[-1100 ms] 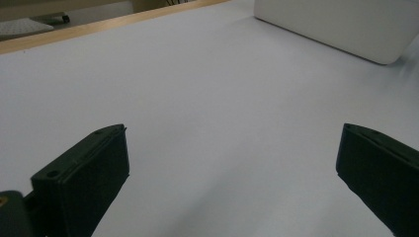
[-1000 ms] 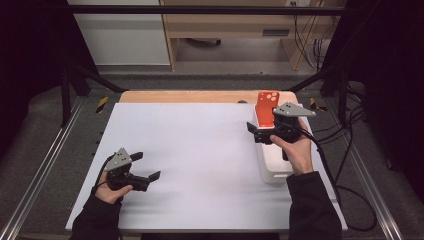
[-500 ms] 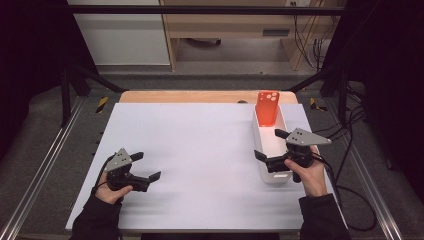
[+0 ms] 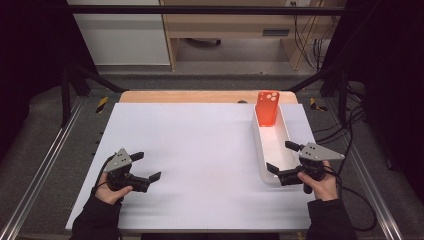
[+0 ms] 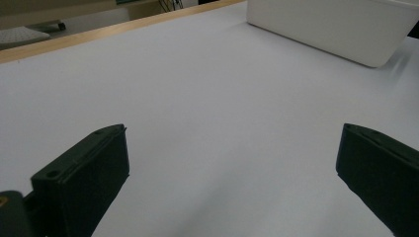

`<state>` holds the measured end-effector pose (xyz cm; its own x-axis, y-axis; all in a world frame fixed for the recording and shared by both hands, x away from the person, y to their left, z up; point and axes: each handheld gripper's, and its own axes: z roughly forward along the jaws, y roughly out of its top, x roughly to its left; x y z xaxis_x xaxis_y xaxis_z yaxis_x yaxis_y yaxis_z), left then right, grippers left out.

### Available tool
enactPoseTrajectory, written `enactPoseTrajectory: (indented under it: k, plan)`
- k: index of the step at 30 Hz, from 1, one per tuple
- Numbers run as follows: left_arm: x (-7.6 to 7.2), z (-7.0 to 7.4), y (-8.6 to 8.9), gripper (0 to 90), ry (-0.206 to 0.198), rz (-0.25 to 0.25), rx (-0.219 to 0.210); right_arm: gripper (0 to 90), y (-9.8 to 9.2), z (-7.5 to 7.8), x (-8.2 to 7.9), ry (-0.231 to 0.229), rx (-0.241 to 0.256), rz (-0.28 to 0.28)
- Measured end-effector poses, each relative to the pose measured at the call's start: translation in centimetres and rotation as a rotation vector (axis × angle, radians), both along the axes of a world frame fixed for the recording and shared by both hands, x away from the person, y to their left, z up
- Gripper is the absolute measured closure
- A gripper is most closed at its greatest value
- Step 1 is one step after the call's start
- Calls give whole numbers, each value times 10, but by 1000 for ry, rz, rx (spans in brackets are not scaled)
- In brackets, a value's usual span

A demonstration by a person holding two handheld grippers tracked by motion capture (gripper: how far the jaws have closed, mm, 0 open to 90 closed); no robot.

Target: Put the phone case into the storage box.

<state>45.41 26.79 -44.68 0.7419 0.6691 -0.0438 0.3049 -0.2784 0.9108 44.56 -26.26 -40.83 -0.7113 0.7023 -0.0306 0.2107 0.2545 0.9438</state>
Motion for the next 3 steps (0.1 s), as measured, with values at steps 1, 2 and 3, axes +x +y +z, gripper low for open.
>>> enactPoseTrajectory:
  k: [1,2,3]
  plan:
    - [0,0,0,0,1,2,0,4,-1,-2,0,8,-9,0]
    - [0,0,0,0,2,1,1,4,-2,-4,0,14,-10,-3]
    - [0,0,0,0,1,0,1,4,-4,-5,-1,16,-9,-3]
